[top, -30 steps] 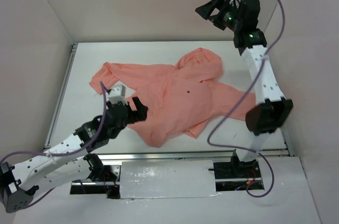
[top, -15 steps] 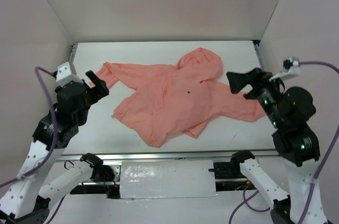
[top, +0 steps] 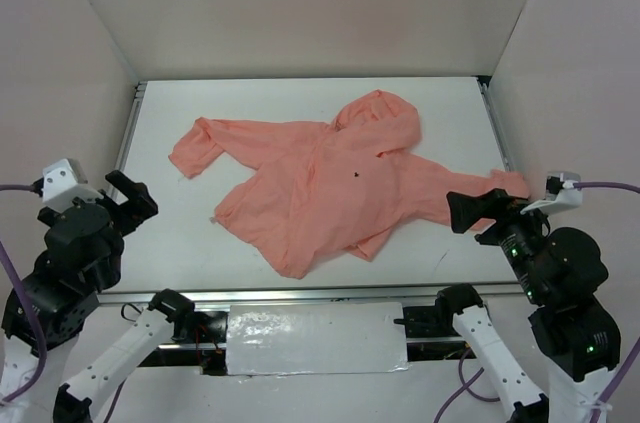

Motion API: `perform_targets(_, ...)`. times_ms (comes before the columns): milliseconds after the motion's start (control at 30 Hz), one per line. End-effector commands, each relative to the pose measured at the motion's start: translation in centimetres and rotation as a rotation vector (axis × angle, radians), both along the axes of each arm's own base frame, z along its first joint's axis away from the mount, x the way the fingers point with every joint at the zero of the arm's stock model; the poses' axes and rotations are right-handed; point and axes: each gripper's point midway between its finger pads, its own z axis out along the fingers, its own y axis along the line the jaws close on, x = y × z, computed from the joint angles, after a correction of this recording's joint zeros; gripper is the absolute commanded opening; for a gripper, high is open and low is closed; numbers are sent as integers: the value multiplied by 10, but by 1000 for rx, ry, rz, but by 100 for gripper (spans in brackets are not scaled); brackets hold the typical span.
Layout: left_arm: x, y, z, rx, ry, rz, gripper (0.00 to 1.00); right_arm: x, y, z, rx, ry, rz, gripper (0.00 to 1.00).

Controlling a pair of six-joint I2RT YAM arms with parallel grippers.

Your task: Zip up the jacket

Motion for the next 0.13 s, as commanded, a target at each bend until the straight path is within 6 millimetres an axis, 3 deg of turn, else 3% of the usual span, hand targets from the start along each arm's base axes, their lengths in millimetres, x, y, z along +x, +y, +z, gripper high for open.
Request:
perform_targets(0, -5, 7, -12, 50, 52, 16, 99, 1, 2, -11, -27, 36, 17, 100)
perform_targets(100, -6, 6, -13, 51, 54, 9, 99, 2, 4, -9, -28, 31, 30, 100)
